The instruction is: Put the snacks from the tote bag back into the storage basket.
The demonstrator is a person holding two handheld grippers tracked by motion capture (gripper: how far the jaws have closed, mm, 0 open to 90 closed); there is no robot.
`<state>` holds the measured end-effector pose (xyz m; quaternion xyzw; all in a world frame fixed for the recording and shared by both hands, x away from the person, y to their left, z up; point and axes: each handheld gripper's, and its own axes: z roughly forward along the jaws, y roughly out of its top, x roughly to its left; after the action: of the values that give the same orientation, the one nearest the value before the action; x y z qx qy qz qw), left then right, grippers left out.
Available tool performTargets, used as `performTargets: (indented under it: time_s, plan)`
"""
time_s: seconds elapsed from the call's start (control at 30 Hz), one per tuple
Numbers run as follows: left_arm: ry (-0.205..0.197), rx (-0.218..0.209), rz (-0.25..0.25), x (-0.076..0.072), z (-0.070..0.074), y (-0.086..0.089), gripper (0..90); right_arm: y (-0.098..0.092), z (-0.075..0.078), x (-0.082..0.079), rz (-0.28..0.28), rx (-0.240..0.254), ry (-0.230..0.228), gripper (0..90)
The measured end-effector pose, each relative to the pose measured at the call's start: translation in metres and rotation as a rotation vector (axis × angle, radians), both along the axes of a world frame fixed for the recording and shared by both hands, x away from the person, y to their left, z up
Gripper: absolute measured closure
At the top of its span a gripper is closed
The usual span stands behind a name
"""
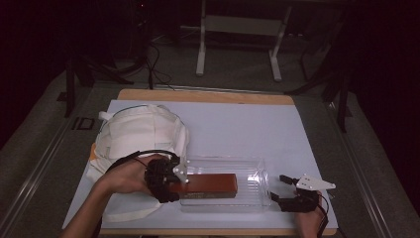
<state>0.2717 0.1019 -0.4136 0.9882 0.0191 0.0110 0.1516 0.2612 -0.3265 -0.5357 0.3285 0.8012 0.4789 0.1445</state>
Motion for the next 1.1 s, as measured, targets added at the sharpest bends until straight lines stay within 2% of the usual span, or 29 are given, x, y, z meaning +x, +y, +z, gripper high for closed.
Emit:
performTargets:
  time_s: [0.3,1.1]
  plan:
    - [0.017,0.02,-0.019,0.0,-0.001,-0.007,43.4,0.0,0.0,0.0,0.0,0.001,-0.001,17.1]
    - [0.012,0.068,-0.046,0.002,-0.001,-0.022,43.3,0.0,0.0,0.0,-0.001,0.002,-0.001,17.1]
